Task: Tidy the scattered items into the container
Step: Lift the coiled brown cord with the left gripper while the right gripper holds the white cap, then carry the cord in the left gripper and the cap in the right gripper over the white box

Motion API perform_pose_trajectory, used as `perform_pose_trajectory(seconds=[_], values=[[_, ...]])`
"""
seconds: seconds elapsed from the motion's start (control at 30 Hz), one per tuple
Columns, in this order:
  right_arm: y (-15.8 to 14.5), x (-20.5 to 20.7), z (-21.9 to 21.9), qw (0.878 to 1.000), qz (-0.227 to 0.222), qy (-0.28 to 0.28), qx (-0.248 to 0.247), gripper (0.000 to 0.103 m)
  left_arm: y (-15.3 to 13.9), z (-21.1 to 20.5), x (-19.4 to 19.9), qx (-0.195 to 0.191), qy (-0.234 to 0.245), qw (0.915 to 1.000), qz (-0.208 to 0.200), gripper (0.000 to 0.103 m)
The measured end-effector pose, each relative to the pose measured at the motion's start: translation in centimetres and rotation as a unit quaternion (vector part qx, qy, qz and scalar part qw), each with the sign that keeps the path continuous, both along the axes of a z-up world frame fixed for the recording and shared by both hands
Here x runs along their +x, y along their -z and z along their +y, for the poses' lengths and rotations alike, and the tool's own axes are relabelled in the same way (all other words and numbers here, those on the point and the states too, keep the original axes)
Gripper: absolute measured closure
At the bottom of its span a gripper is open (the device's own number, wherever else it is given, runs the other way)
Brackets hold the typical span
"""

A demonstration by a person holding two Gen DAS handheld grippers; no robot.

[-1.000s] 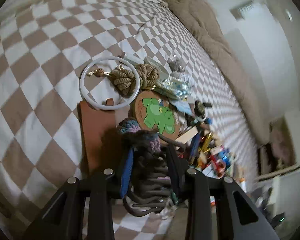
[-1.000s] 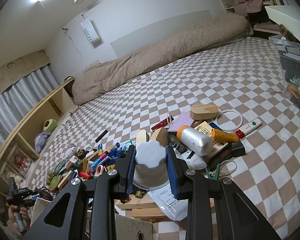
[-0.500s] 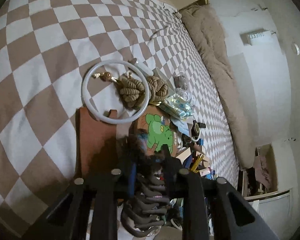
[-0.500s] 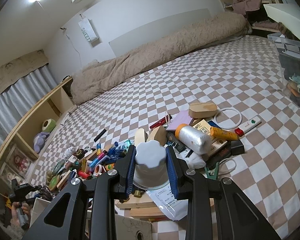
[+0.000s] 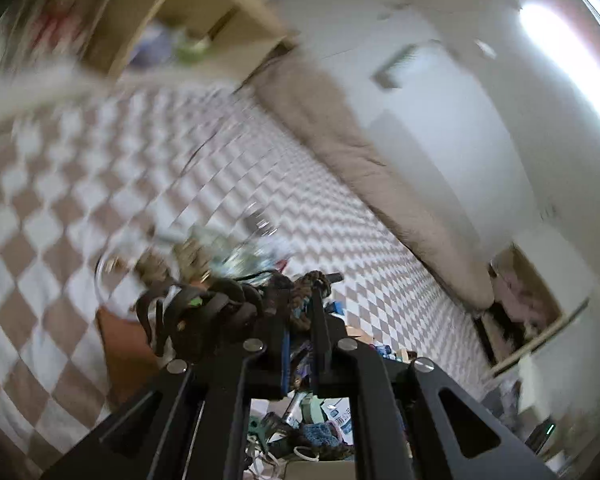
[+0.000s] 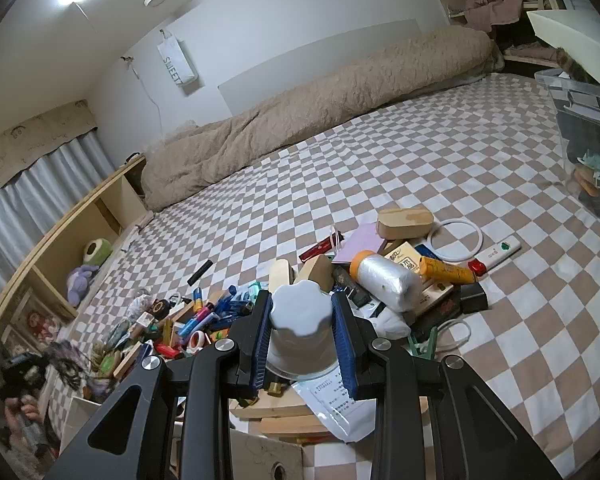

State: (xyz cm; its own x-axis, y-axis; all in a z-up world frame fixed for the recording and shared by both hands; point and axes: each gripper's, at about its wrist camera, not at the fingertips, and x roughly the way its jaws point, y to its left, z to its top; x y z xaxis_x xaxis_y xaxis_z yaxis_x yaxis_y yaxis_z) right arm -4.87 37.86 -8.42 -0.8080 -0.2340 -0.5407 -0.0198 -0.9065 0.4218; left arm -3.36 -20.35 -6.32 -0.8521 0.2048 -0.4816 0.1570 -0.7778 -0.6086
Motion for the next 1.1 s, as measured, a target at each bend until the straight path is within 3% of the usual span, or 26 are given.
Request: perform_pose_trajectory(seconds=[0.07, 0.1, 0.13, 0.2, 0.27, 0.33, 0.37, 0.47, 0.63, 0.73, 0.83, 0.9, 1.1], values=[[0.0, 0.0, 0.0, 1.0, -0.001, 0.0, 0.0, 0.073, -0.4, 2.1, 0.1, -0.089, 0.008, 0.9957, -0.024, 0.095], [0.0, 0.0, 0.0, 1.0, -0.001, -0.001, 0.0, 0.073, 0.4, 3.1, -0.2, -0.133, 0.007, 0.9895, -0.057, 0.095], [0.0, 0.0, 0.0, 1.0, -0.001, -0.001, 0.0, 0.073, 1.5, 3.5, -0.5, -0.154, 0.008, 0.9842, -0.088, 0.095], [0.0, 0.0, -0.1, 1.0, -0.001, -0.004, 0.0, 0.073, 4.7, 3.5, -1.5, -0.15, 0.02, 0.9762, -0.155, 0.095], [-0.2, 0.1, -0.1, 1.0, 0.0, -0.005, 0.0, 0.073, 6.0, 3.3, -1.5, -0.106, 0.048, 0.979, -0.167, 0.096], [-0.3, 0.2, 0.1, 1.0, 0.001, -0.004, 0.0, 0.073, 4.8, 4.1, -1.4, -0.132, 0.046, 0.9752, -0.172, 0.096], [-0.4, 0.2, 0.2, 1.0, 0.003, -0.003, -0.001, 0.073, 4.2, 4.3, -1.2, -0.126, 0.049, 0.9764, -0.168, 0.096], [-0.5, 0.3, 0.4, 1.0, 0.005, -0.002, -0.005, 0.073, 2.3, 3.6, -0.1, -0.044, 0.077, 0.9898, -0.111, 0.096], [-0.6, 0.3, 0.5, 1.0, 0.005, -0.003, -0.012, 0.073, -1.7, 3.7, 1.6, 0.016, 0.107, 0.9941, -0.004, 0.096], [-0.6, 0.3, 0.3, 1.0, 0.005, -0.005, -0.008, 0.073, -3.3, 4.2, 1.7, -0.03, 0.084, 0.996, 0.004, 0.096], [-0.8, 0.4, -0.2, 1.0, 0.005, -0.014, -0.008, 0.073, -2.1, 3.5, 1.6, -0.005, 0.084, 0.9964, 0.001, 0.096], [-1.1, 0.6, -0.6, 1.0, 0.009, -0.021, -0.008, 0.073, -1.9, 3.5, 1.4, -0.01, 0.08, 0.9968, 0.0, 0.096], [-2.9, 1.4, -1.2, 0.999, 0.032, -0.039, -0.014, 0.073, -5.4, 4.4, 2.9, -0.012, 0.088, 0.9946, 0.054, 0.096]])
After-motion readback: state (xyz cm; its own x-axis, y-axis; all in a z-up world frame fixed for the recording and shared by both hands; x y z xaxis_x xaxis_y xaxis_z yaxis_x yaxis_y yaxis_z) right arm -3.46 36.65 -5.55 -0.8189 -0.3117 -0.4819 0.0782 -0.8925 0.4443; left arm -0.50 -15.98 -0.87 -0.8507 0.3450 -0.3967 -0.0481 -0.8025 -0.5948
